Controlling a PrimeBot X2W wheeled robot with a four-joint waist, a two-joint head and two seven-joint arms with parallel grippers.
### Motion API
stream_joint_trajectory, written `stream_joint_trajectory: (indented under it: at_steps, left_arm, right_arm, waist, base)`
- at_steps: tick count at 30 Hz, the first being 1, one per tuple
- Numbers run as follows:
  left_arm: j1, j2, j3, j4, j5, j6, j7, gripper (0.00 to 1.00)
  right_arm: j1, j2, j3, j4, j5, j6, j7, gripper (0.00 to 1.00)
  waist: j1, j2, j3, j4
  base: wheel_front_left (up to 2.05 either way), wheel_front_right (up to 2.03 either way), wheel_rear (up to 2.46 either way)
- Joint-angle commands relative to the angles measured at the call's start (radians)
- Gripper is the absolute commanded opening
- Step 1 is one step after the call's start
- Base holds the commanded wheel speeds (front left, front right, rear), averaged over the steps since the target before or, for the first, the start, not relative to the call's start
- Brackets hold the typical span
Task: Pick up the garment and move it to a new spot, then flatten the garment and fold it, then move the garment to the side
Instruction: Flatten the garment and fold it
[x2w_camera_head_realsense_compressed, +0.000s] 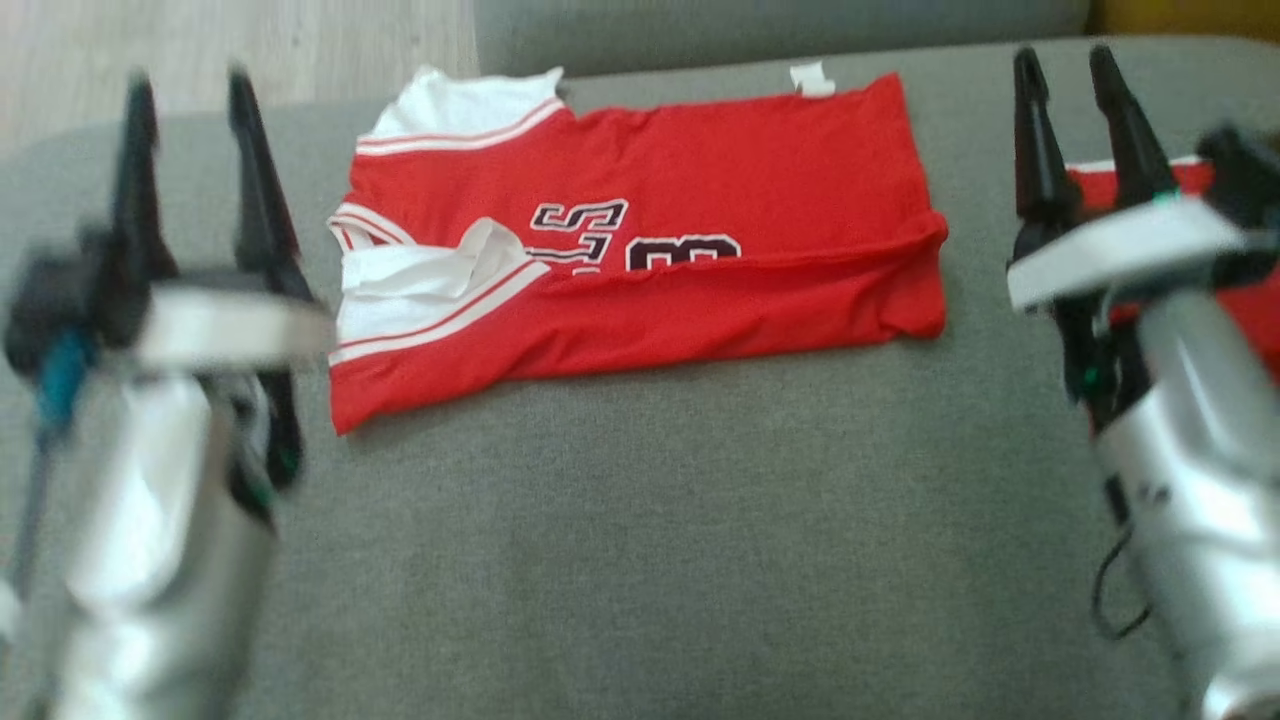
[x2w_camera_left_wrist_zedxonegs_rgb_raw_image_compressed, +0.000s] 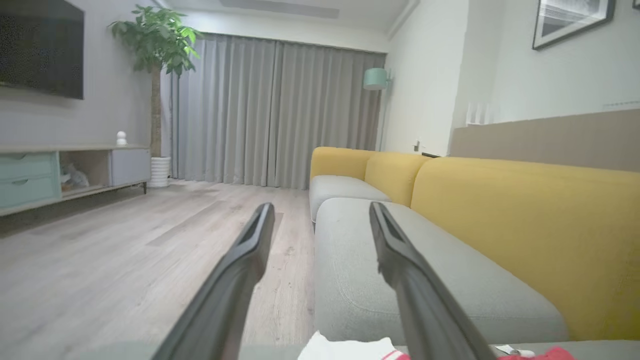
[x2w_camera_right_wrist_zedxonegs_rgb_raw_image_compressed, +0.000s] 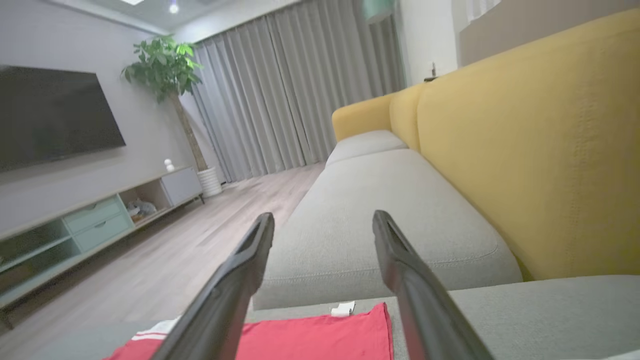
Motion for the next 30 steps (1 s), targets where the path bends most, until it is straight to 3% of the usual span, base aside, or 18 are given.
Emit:
stream_joint_trajectory:
  at_steps: [1,4,7,17,25,30]
  left_arm:
    - [0.064,-0.007,0.072,-0.089,0.02,0.013,-0.004,1.0]
    - [0.194,-0.068,0.11,-0.175,0.055,0.011,-0.004,1.0]
    - [0.298,-0.129,0.138,-0.217,0.078,0.0,-0.005,1.0]
    - [0.429,-0.217,0.186,-0.219,0.158,-0.071,-0.005,1.0]
    - [0.392,-0.235,0.218,-0.176,0.204,-0.101,-0.005,1.0]
    - [0.332,-0.231,0.21,-0.063,0.225,-0.103,0.002,1.0]
  right_arm:
    - [0.068,0.052,-0.071,-0.098,-0.066,-0.001,-0.01,1.0]
    - [0.202,0.144,-0.199,-0.228,-0.177,-0.001,-0.011,1.0]
    - [0.325,0.185,-0.258,-0.317,-0.224,-0.001,-0.011,1.0]
    - [0.517,0.192,-0.235,-0.406,-0.146,-0.001,-0.011,1.0]
    - [0.505,0.192,-0.223,-0.437,-0.148,-0.001,-0.011,1.0]
    - [0.491,0.192,-0.22,-0.459,-0.138,-0.001,-0.011,1.0]
  waist:
    - [0.0002,-0.0001,-0.028,-0.001]
    - [0.0002,-0.0001,-0.047,0.0]
    - [0.0002,-0.0001,-0.057,0.004]
    - [0.0002,-0.0001,-0.065,0.019]
    - [0.0002,-0.0001,-0.049,-0.004]
    - [0.0002,-0.0001,-0.008,-0.022]
  base:
    - [0.0,0.0,0.0]
    - [0.0,0.0,0.0]
    - [0.0,0.0,0.0]
    - [0.0,0.0,0.0]
    - [0.0,0.0,0.0]
    - [0.0,0.0,0.0]
